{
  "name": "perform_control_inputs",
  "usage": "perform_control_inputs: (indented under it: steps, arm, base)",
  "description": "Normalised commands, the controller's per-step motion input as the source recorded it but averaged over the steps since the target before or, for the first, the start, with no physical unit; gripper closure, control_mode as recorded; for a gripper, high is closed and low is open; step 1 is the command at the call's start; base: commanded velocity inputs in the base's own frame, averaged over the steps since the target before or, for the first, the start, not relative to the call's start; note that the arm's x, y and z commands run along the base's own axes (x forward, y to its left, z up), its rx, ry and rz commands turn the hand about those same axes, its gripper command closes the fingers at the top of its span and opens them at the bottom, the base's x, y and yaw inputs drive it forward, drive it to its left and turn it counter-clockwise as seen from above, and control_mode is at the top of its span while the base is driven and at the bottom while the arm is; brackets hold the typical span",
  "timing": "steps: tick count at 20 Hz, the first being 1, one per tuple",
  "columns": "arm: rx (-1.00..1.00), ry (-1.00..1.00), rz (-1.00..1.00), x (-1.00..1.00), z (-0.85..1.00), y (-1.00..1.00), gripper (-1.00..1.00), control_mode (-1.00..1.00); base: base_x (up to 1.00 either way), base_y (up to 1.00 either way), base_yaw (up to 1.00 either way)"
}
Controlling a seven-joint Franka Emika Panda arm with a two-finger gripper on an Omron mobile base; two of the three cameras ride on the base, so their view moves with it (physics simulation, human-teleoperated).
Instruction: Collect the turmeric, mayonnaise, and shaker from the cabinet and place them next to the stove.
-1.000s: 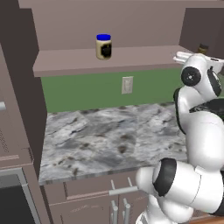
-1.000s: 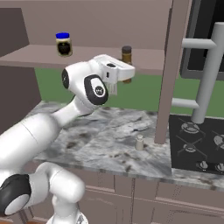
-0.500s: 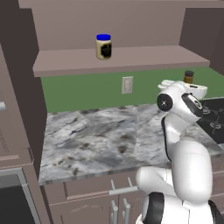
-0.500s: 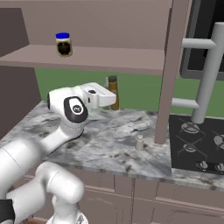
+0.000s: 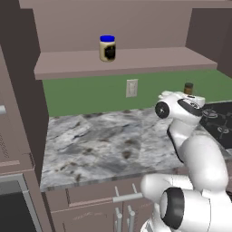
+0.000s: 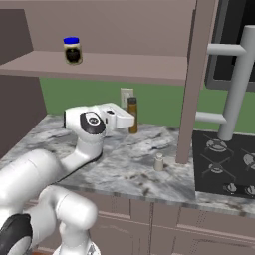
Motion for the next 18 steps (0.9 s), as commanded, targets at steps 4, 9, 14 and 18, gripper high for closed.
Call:
perform_control_inputs:
  steps: [4,9,14,18]
  arm:
    - [0.01,0.0,-0.12,0.83,-0.35,-0.07,1.0,-1.0]
    - [0.01,0.0,-0.15,0.78,-0.32,-0.14,1.0,-1.0]
    - [0.03,0.0,-0.11,0.55,-0.43,-0.32,1.0,-1.0]
    - [0.08,0.0,-0.02,0.44,-0.36,-0.51,1.0,-1.0]
  base:
    - [0.0,0.0,0.0]
    - [0.0,0.0,0.0]
    - [0.0,0.0,0.0]
    - [0.0,0.0,0.0]
